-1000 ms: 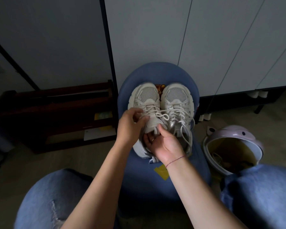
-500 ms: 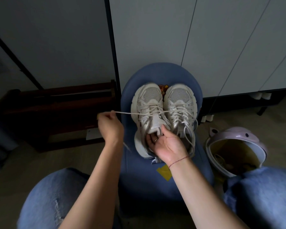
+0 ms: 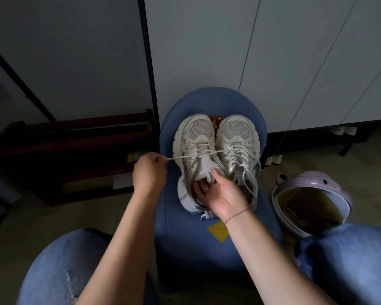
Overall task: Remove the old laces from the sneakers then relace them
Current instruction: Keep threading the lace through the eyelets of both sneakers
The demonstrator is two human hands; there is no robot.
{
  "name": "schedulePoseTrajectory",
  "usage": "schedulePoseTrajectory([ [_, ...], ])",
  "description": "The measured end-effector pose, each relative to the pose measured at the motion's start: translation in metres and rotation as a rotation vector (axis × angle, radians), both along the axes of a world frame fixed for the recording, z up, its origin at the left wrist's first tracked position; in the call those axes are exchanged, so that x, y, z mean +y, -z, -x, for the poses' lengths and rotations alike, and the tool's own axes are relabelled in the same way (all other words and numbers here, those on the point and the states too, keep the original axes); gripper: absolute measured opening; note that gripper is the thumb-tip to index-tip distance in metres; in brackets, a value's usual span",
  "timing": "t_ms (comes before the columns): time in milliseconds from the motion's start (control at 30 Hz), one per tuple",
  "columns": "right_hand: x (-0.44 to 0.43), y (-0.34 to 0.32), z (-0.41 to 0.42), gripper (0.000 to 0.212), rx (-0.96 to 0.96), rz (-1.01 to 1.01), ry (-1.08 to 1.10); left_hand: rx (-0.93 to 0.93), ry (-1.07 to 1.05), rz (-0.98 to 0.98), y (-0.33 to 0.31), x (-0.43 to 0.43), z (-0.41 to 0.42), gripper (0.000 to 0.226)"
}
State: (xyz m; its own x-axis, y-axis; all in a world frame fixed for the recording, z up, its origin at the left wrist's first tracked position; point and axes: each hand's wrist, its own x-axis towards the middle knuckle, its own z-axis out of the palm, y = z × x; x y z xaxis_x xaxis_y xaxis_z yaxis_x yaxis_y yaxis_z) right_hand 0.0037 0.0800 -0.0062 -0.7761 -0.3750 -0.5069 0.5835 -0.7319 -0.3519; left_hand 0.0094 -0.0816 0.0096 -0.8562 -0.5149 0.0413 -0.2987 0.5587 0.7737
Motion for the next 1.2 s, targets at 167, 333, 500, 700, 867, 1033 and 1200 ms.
schedulePoseTrajectory([
  [167, 0.008, -0.007, -0.001, 0.019, 0.028, -0.200, -0.153, -0.061, 0.023, 0.100, -0.010, -0.001, -0.008, 0.043],
  [333, 0.028, -0.038, -0.017, 0.023, 0.227, -0.507, -0.539, -0.067, 0.383, -0.074, -0.042, 0.014, -0.007, 0.042],
  [500, 0.039, -0.073, -0.005, 0.023, 0.952, -1.051, -0.285, -0.037, 0.635, -0.213, -0.065, 0.034, -0.001, 0.032],
  [700, 0.043, -0.062, 0.030, 0.050, 1.358, -1.137, -0.413, -0.022, 0.714, -0.024, -0.065, 0.035, 0.004, 0.028],
  [867, 0.046, -0.052, 0.047, 0.008, 1.310, -1.255, -0.335, -0.002, 0.676, -0.113, -0.056, 0.022, 0.006, 0.027],
  [1033, 0.053, -0.049, 0.062, 0.019, 0.818, -0.864, -0.157, -0.040, 0.611, -0.257, -0.050, 0.003, 0.008, 0.031],
  [1200, 0.050, -0.059, 0.064, 0.017, 0.811, -0.968, -0.124, -0.026, 0.575, -0.377, -0.048, 0.004, 0.012, 0.031],
])
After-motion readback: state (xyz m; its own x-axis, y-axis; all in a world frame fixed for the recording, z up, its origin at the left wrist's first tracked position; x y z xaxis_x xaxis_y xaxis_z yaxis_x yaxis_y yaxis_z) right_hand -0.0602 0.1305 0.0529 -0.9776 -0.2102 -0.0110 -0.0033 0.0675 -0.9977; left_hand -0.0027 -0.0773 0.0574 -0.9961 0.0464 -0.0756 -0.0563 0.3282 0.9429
